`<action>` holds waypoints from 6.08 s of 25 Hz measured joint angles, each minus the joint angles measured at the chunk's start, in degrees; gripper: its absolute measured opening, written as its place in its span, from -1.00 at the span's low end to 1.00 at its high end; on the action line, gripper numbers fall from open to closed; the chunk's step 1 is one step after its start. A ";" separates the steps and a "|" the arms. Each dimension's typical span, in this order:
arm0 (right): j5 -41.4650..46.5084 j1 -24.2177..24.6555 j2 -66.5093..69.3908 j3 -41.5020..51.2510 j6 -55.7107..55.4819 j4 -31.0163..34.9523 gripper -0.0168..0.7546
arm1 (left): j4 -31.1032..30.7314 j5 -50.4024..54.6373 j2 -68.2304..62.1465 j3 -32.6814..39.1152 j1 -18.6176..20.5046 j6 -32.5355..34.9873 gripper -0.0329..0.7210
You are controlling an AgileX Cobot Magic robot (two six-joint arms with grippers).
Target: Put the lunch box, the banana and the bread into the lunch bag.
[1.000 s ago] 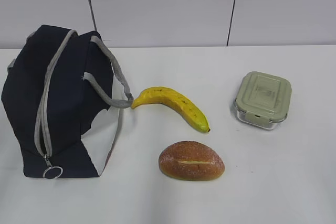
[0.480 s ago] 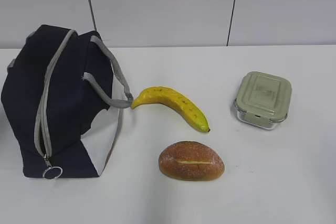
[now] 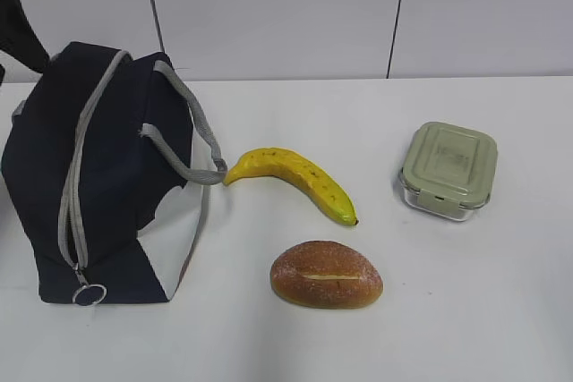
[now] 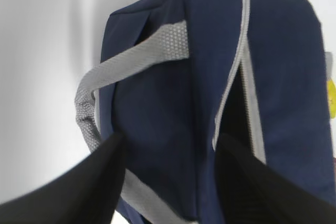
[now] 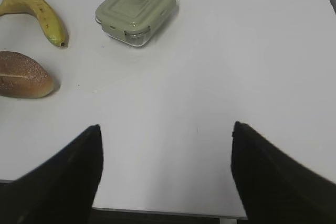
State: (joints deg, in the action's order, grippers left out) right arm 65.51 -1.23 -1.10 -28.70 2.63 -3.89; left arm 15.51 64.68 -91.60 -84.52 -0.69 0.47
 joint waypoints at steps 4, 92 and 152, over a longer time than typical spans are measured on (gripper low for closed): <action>0.00 0.00 0.00 0.00 0.00 0.00 0.50 | 0.19 -0.10 -4.20 -0.20 0.00 1.16 0.08; -14.77 22.48 106.36 -36.45 40.97 55.50 0.51 | 6.47 0.46 -6.61 -0.38 0.00 2.97 -0.92; 2.06 3.32 115.15 -68.92 28.12 67.96 -0.01 | 16.58 -0.16 -6.61 -0.38 0.05 3.14 -0.92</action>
State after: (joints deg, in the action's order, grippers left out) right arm 67.57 2.09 114.06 -97.62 30.74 64.07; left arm 32.09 64.51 -98.21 -84.90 -0.64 3.61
